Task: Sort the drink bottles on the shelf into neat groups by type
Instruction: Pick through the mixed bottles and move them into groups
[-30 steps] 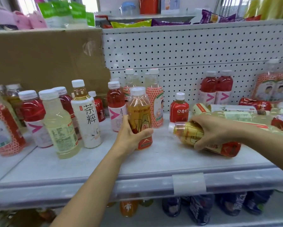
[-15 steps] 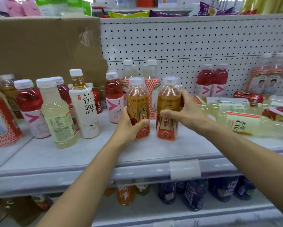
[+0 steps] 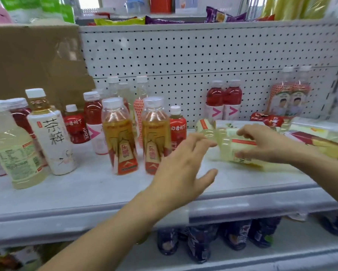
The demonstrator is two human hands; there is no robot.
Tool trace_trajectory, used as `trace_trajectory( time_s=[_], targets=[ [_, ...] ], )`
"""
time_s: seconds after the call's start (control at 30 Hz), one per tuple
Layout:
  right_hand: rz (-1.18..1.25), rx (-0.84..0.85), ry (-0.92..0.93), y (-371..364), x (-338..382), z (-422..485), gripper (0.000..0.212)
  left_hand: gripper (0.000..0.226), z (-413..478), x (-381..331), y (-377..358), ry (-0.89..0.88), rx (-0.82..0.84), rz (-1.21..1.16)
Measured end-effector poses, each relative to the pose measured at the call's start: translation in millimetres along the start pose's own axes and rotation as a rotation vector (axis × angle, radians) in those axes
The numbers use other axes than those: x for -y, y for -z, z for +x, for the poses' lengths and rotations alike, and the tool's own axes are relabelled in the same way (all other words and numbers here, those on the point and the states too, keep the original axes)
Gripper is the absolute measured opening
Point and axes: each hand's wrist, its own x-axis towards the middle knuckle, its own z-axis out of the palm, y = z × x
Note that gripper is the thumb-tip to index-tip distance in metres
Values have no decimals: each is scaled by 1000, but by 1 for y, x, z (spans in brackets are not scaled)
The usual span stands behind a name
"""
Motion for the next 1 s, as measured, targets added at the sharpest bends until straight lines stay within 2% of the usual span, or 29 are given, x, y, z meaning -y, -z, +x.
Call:
trace_trajectory(
  time_s=[0.13,0.23,0.4,0.6,0.67,0.77,0.87,1.0],
  targets=[
    [-176,219,-33,17,-53,-4,73,51,65,-2,-47,402,264,-50],
    [-175,334,-27,18,-81,-9,88,51,91,4,-67,556,356,-62],
    [-176,365,69,16,-99,0,84,34,94,-1,-76,613,278,-38],
    [-196,411,190,24,-105,2,69,33,124,-19,-52,637,-27,105],
    [-216,408,234,27,-106,3,71,34,146,-18,-36,643,-84,116],
    [-216,385,279,37,-106,2,84,31,178,-7,-15,645,-65,133],
    [-174,326,299,51,-102,0,75,34,207,10,-7,620,11,150],
    [-56,215,296,72,-97,12,67,41,237,23,-22,531,174,292]
  ],
)
